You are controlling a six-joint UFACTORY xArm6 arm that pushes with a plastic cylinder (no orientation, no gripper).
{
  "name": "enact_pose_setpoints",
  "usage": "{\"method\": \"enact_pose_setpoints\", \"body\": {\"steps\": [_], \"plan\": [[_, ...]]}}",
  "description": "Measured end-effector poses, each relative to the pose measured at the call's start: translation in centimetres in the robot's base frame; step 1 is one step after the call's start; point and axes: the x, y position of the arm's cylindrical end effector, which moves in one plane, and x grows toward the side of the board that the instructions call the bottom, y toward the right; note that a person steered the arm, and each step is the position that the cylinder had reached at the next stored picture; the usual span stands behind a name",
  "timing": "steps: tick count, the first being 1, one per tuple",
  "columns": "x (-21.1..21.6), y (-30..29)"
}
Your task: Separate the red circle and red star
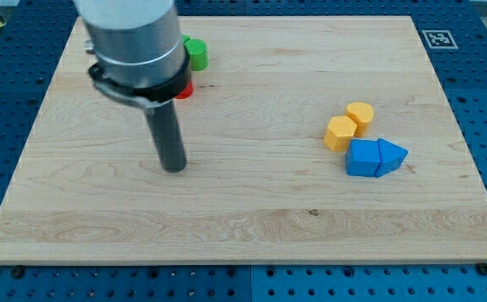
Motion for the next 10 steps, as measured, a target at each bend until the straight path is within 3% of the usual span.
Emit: {"method": "enact_pose_setpoints", "body": {"steps": [3, 5, 8, 10], "plan": [[-1.8, 3.4], [-5.4, 9.8], [-12.7, 10.0], [-14.9, 8.1]]}}
